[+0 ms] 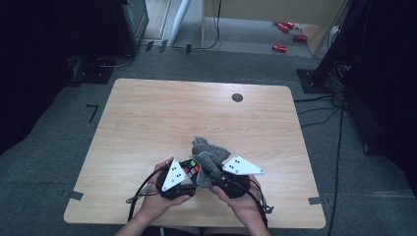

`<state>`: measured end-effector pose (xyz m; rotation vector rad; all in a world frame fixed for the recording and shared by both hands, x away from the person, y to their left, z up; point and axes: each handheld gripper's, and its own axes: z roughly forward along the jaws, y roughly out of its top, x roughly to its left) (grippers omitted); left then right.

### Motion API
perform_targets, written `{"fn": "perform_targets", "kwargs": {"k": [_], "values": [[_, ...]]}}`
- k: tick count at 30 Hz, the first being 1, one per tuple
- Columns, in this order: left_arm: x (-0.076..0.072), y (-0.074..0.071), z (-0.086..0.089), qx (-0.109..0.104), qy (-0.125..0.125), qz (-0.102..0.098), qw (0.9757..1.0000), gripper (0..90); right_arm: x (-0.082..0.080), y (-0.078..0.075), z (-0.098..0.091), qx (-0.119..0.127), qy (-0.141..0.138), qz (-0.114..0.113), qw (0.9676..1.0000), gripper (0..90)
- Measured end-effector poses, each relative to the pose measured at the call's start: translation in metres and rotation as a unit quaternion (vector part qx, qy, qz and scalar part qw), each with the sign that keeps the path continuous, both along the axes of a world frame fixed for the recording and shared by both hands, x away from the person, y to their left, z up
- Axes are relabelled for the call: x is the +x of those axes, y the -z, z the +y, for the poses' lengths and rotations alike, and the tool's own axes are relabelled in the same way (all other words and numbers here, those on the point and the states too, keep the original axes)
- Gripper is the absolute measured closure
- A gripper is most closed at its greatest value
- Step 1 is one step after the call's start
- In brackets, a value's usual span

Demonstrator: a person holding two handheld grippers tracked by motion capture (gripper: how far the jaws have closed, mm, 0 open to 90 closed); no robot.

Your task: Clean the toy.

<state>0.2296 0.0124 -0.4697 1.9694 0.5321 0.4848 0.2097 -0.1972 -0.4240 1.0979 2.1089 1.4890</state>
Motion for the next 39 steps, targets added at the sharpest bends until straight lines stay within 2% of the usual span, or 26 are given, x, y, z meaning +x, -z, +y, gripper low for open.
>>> {"fn": "perform_targets", "kwargs": {"k": [2,4,5,6,9,12,13,17,19,21,22,24,27,30,32,34,35,37,39], "values": [[-0.002,-0.004,-0.002,0.008,-0.002,-0.013,0.9999,33.6,0.0,0.0,-0.004,0.01,0.003,0.002,0.9999,74.1],[-0.003,-0.006,-0.002,0.007,-0.002,-0.017,0.9998,33.5,0.0,0.0,-0.007,0.014,0.008,0.006,0.9999,74.0],[-0.005,-0.009,-0.001,0.008,0.0,-0.022,0.9997,33.6,0.002,0.002,-0.013,0.015,0.03,0.017,0.9993,74.0],[-0.005,-0.009,-0.001,0.01,0.001,-0.022,0.9997,33.5,0.002,0.003,-0.014,0.017,0.033,0.018,0.9991,74.0],[-0.003,-0.006,-0.004,0.003,0.003,-0.006,1.0,33.5,-0.003,0.0,-0.009,0.011,0.031,0.009,0.9994,74.1],[-0.001,-0.002,-0.008,0.0,0.009,0.006,0.9999,33.6,-0.007,-0.004,-0.003,0.02,0.008,0.0,0.9998,73.4],[-0.001,-0.001,-0.01,0.0,0.009,0.006,0.9999,33.6,-0.007,-0.004,-0.002,0.021,0.004,-0.001,0.9998,73.2],[0.0,-0.001,-0.01,0.007,0.005,0.006,0.9999,33.6,-0.001,0.002,-0.008,0.029,0.018,0.01,0.9994,73.3],[0.001,-0.002,-0.007,0.005,0.0,0.005,1.0,33.6,0.001,0.006,-0.012,0.01,0.036,0.013,0.9992,73.8],[0.002,-0.003,-0.005,-0.001,-0.001,0.009,1.0,33.6,0.002,0.008,-0.015,0.01,0.045,0.02,0.9987,74.1],[0.002,-0.004,-0.005,-0.005,0.0,0.01,0.9999,33.6,0.001,0.007,-0.015,0.015,0.043,0.022,0.9987,74.2],[0.0,-0.004,-0.006,-0.009,0.002,0.011,0.9999,33.6,-0.004,0.002,-0.011,0.015,0.034,0.009,0.9993,74.2],[-0.004,-0.005,-0.012,-0.006,0.01,0.007,0.9999,33.6,-0.011,-0.007,-0.003,0.031,0.006,-0.004,0.9995,73.8],[-0.006,-0.008,-0.012,-0.004,0.007,0.001,1.0,33.6,-0.012,-0.008,-0.003,0.031,0.009,-0.01,0.9994,73.8],[-0.004,-0.009,-0.009,-0.013,0.005,0.001,0.9999,33.6,-0.008,-0.006,-0.01,0.039,0.018,-0.005,0.9991,73.9],[0.0,-0.012,-0.003,-0.032,-0.002,0.014,0.9994,33.6,-0.004,-0.003,-0.018,0.03,0.045,0.01,0.9985,74.2],[0.002,-0.013,-0.001,-0.036,-0.006,0.016,0.9992,33.6,-0.001,-0.001,-0.021,0.035,0.053,0.017,0.9978,74.2],[0.004,-0.013,0.0,-0.038,-0.006,0.02,0.9991,33.6,0.0,0.001,-0.025,0.048,0.05,0.027,0.9972,74.2],[0.002,-0.01,-0.002,-0.026,0.001,0.016,0.9995,33.7,-0.002,-0.003,-0.021,0.045,0.039,0.017,0.9981,74.1]]}}
